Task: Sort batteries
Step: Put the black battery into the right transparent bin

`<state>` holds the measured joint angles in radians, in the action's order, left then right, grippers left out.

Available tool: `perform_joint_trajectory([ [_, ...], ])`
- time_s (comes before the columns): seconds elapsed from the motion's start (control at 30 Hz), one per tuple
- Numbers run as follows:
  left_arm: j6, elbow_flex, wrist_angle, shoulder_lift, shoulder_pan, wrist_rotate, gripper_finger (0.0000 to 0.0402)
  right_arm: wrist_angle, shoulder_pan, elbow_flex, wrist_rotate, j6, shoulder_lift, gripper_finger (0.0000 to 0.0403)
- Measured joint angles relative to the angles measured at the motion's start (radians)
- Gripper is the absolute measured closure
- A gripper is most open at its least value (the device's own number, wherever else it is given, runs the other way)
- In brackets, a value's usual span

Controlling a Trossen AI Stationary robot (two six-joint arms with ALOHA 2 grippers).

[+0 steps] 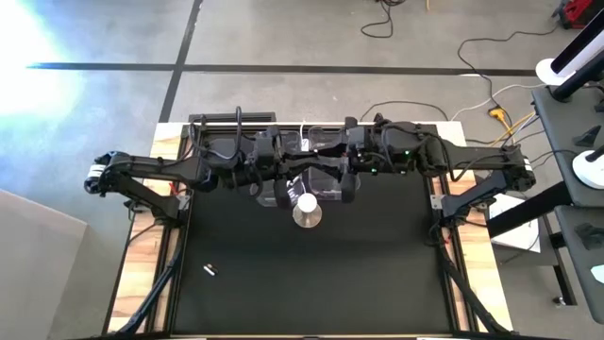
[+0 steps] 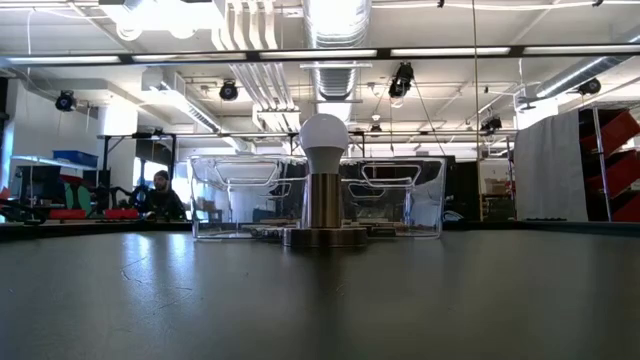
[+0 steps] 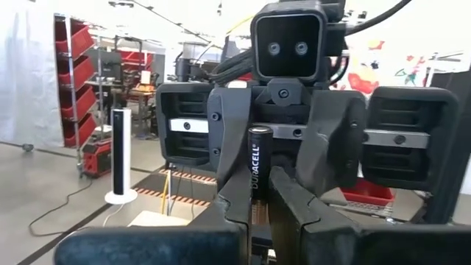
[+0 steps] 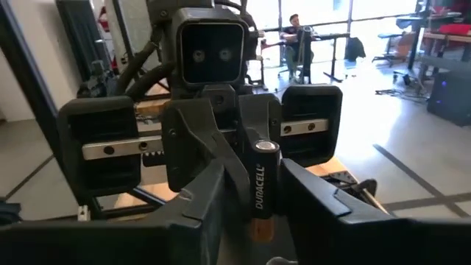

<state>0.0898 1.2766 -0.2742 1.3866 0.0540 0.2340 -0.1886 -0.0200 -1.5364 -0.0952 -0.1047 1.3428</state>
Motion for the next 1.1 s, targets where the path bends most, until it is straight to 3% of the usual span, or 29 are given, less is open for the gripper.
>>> perform_joint_trajectory([
  [0.17, -0.001, 0.000, -0.003, -0.005, 0.000, -0.018, 0.0396, 0.002, -0.001, -0.005, 0.006, 0.001, -0.006, 0.0302],
  [0.4, -0.004, 0.000, 0.006, -0.008, -0.001, 0.003, 0.0396, 0.010, 0.001, -0.006, -0.021, -0.004, 0.000, 0.0260],
  [0.57, -0.004, 0.000, 0.009, -0.008, 0.000, -0.003, 0.0396, 0.016, 0.001, -0.007, -0.021, -0.008, -0.005, 0.0254],
  [1.1, -0.002, 0.000, 0.008, -0.007, 0.000, -0.008, 0.0396, 0.023, 0.001, -0.013, -0.014, -0.064, 0.002, 0.0360],
])
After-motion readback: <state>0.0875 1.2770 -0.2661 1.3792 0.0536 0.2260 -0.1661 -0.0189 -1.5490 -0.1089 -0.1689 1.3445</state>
